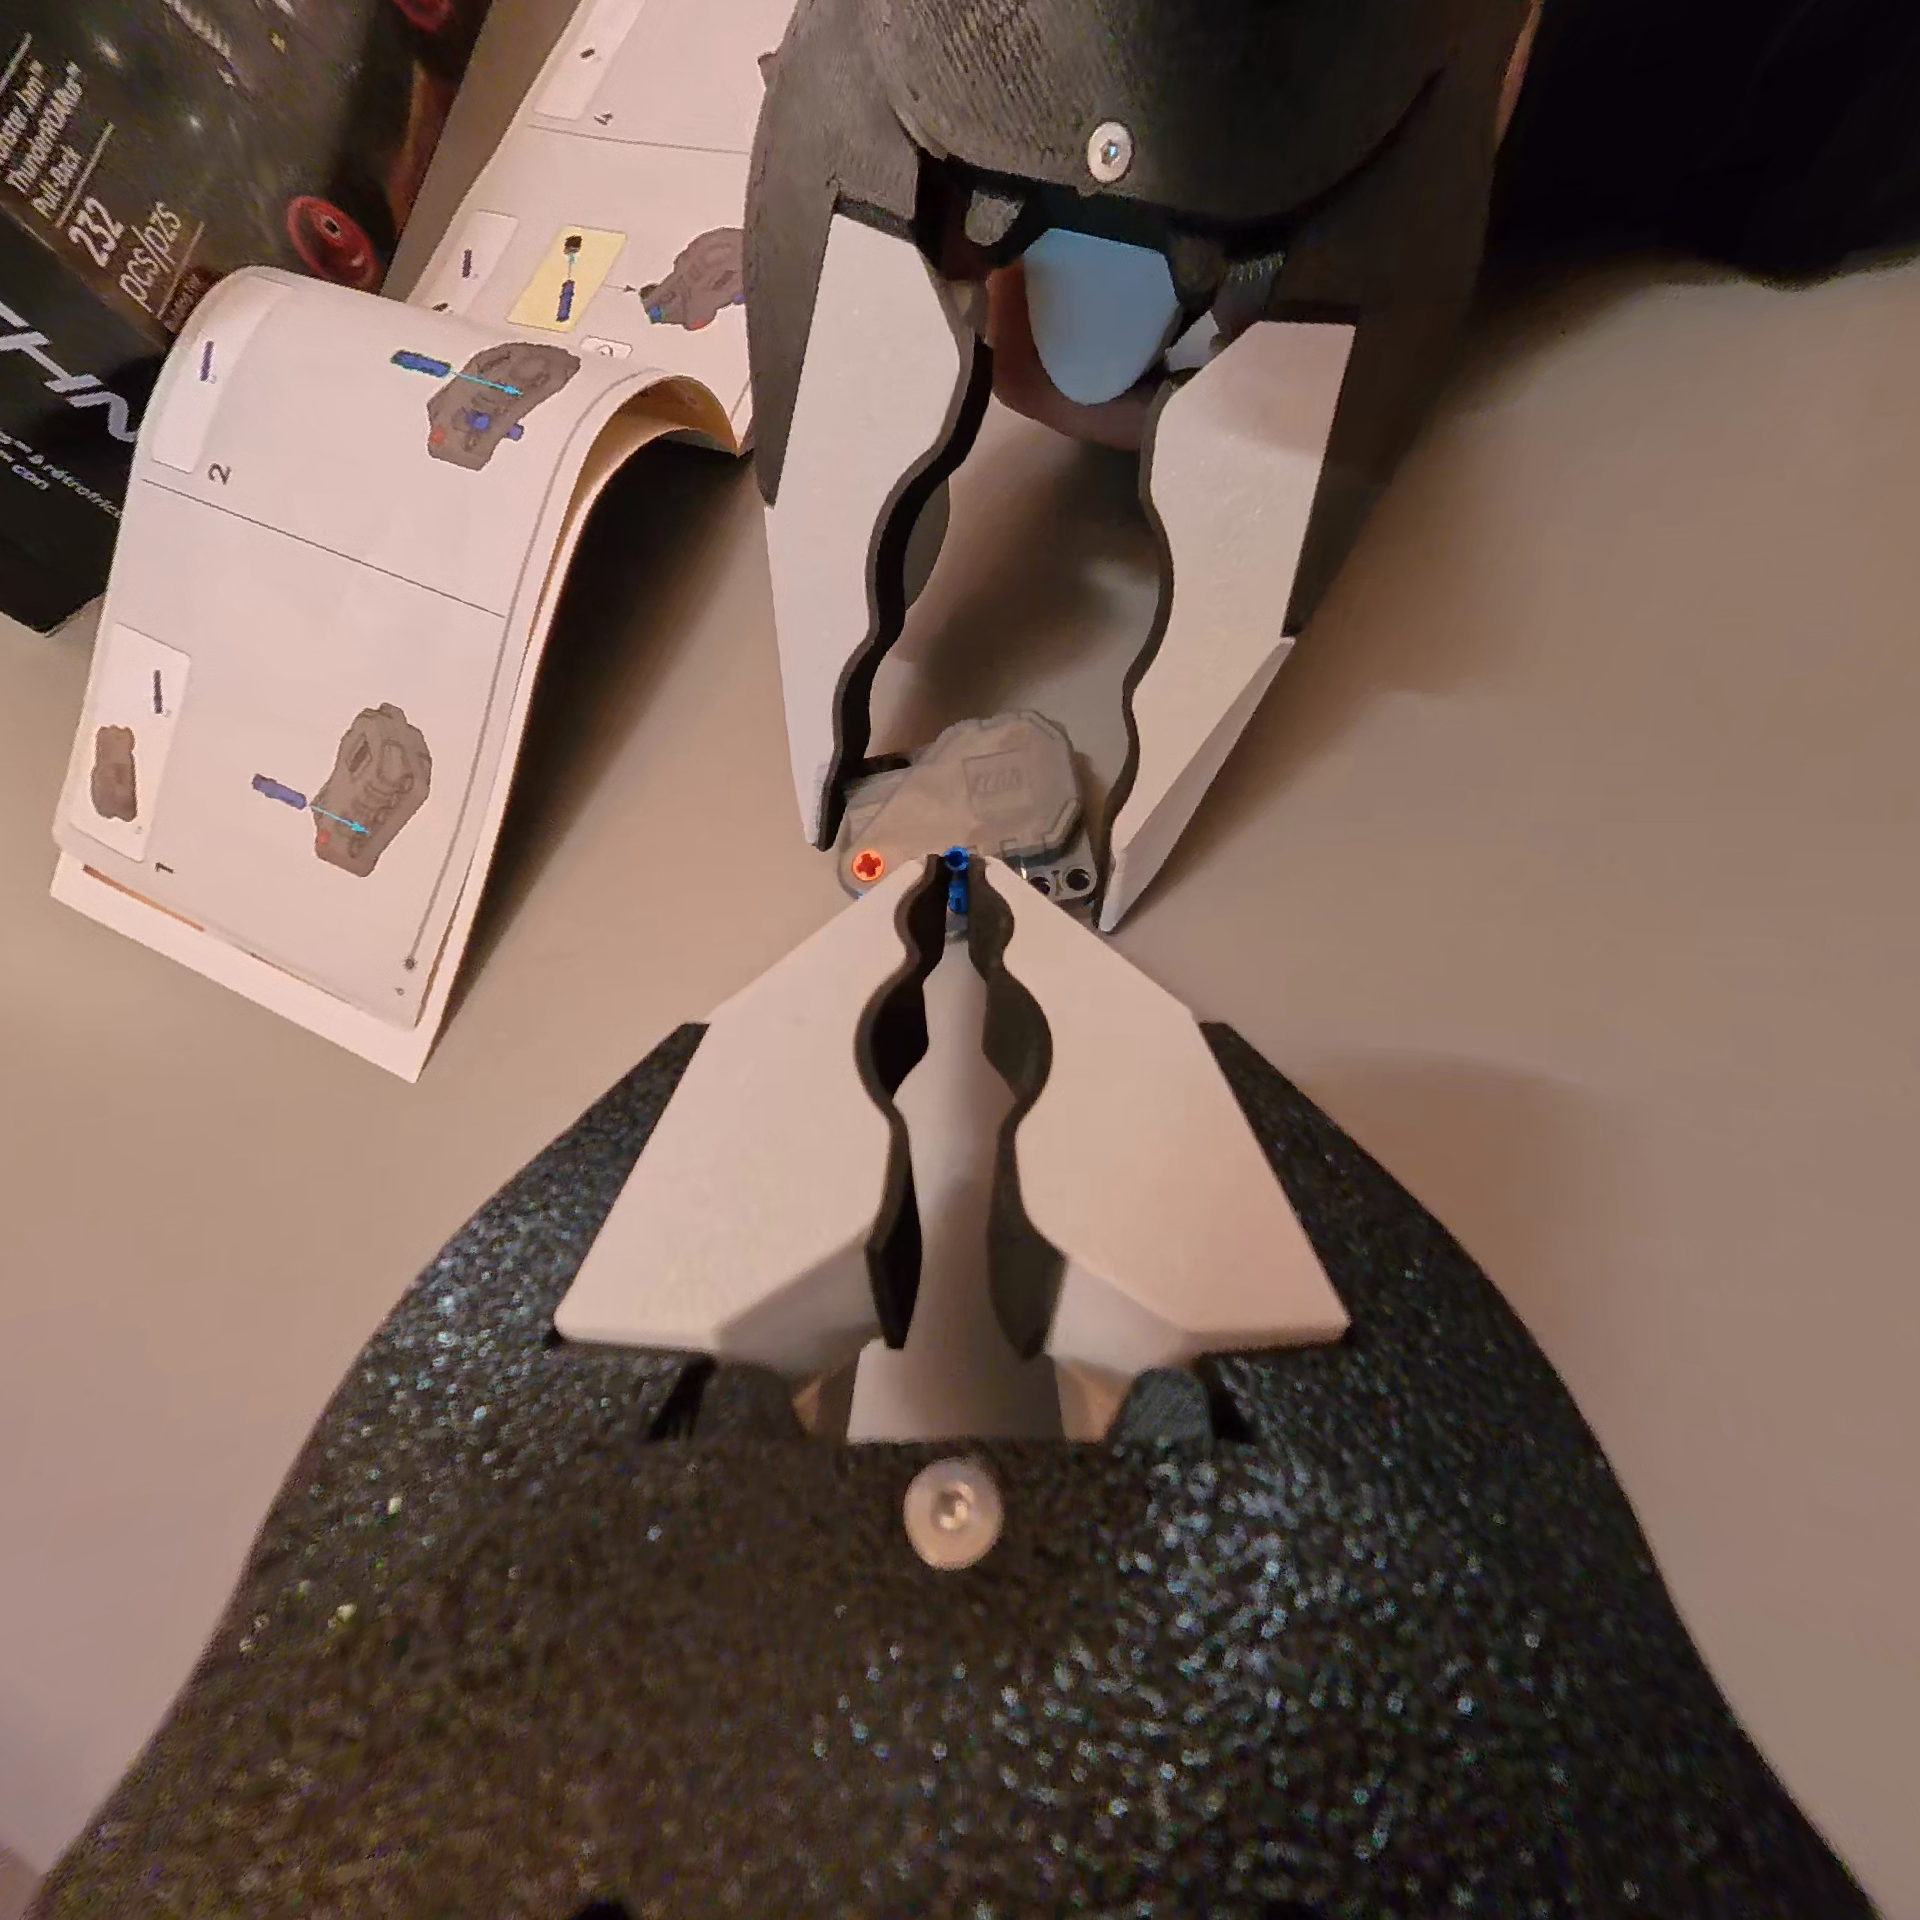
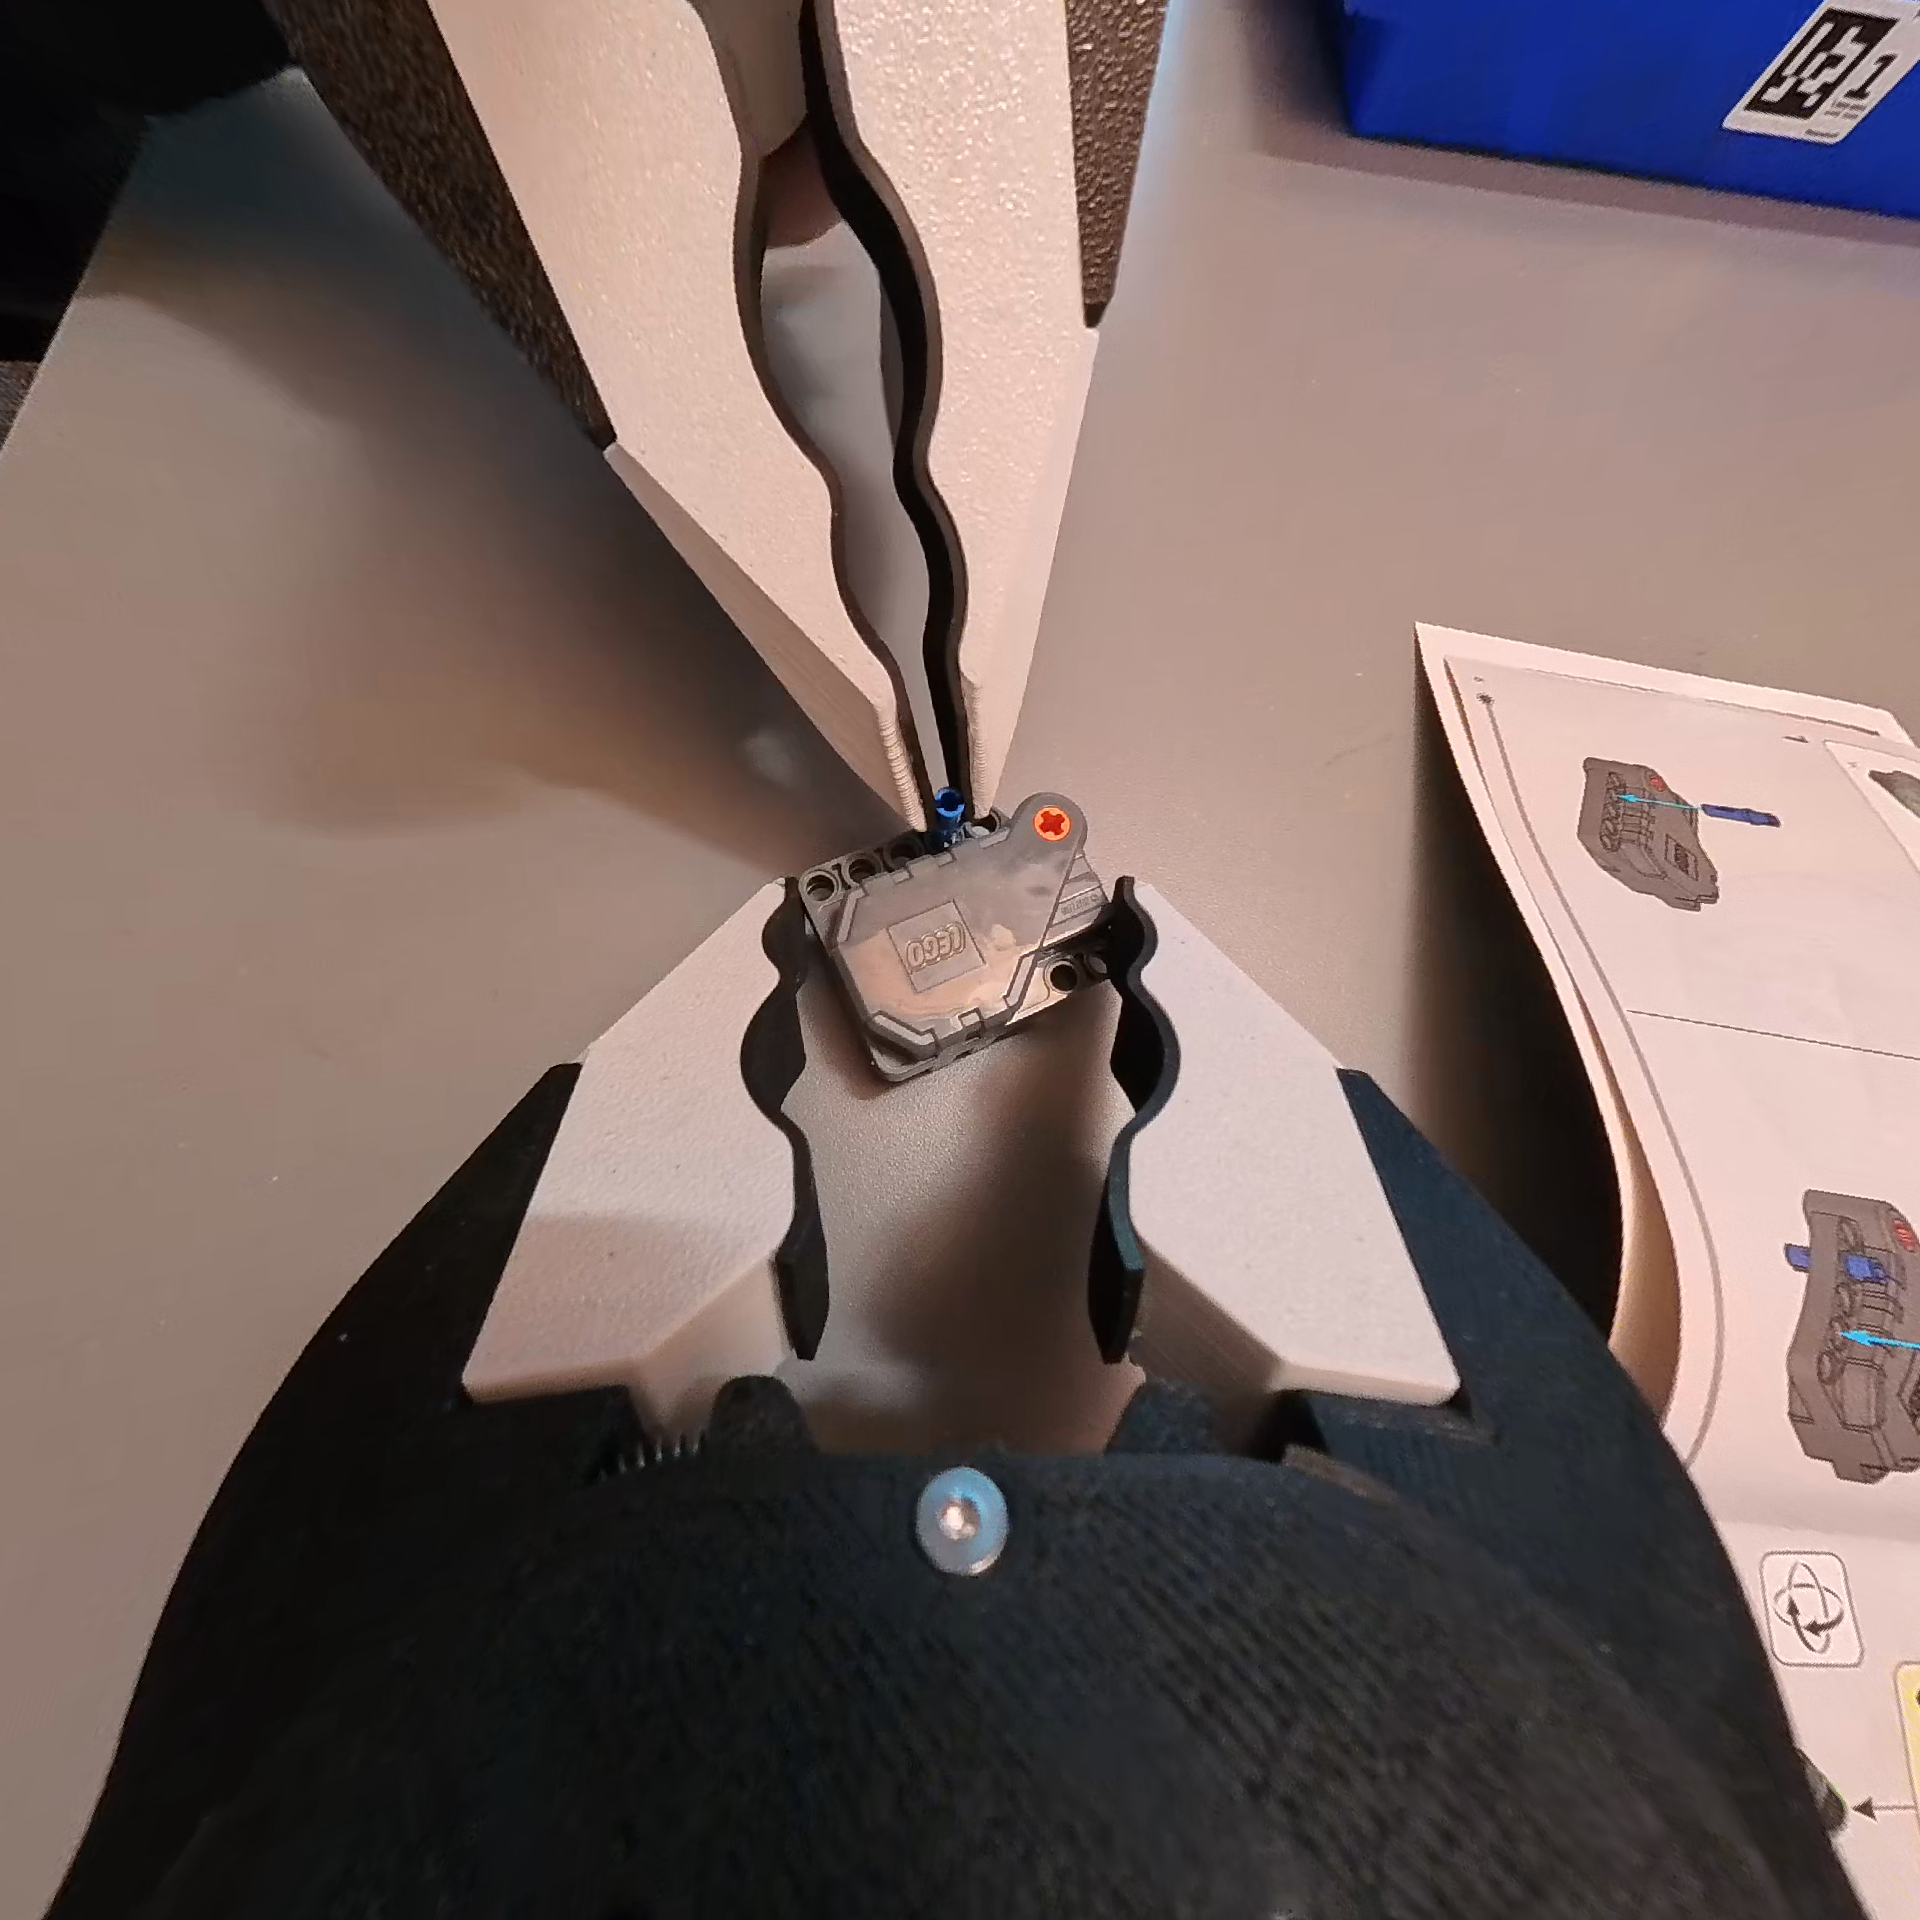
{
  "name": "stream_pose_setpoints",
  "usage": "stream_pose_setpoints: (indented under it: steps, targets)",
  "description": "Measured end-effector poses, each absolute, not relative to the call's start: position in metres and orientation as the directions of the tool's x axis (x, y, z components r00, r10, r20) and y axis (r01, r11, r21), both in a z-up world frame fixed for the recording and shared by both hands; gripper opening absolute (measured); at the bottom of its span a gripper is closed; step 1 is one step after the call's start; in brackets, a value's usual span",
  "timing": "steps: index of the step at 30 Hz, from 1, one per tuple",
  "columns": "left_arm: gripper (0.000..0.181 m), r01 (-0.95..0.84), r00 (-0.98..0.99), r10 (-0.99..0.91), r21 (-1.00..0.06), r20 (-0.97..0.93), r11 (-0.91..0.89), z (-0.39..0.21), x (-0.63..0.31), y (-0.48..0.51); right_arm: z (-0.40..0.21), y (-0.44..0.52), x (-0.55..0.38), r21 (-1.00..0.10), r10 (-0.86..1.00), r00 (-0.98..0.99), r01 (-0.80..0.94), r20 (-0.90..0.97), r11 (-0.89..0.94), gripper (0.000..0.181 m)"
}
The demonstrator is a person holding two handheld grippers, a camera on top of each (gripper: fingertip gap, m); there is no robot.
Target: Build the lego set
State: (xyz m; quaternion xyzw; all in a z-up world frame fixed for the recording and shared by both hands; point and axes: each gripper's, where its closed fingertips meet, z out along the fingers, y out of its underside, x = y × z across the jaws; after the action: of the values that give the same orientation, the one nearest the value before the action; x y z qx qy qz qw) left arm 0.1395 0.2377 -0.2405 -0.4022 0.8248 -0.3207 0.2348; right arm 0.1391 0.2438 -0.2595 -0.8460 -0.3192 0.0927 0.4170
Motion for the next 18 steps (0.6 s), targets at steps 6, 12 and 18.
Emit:
stream_pose_setpoints:
  steps: [6, 12, 18]
  targets:
    - [0.002, -0.606, -0.598, -0.793, -0.58, -0.118, 0.544, -0.24, 0.1385, 0.2385, -0.2596, 0.2439, 0.1386, -0.765, 0.619, 0.777, 0.466, 0.113, -0.445, 0.058]
    - [0.001, -0.652, -0.645, -0.754, -0.424, -0.125, 0.629, -0.2406, 0.1378, 0.2398, -0.2595, 0.2439, 0.1386, -0.765, 0.62, 0.777, 0.464, 0.109, -0.447, 0.058]
    - [0.002, -0.665, -0.656, -0.745, -0.374, -0.121, 0.647, -0.2411, 0.1379, 0.2398, -0.2596, 0.2441, 0.1384, -0.765, 0.62, 0.777, 0.463, 0.107, -0.448, 0.058]
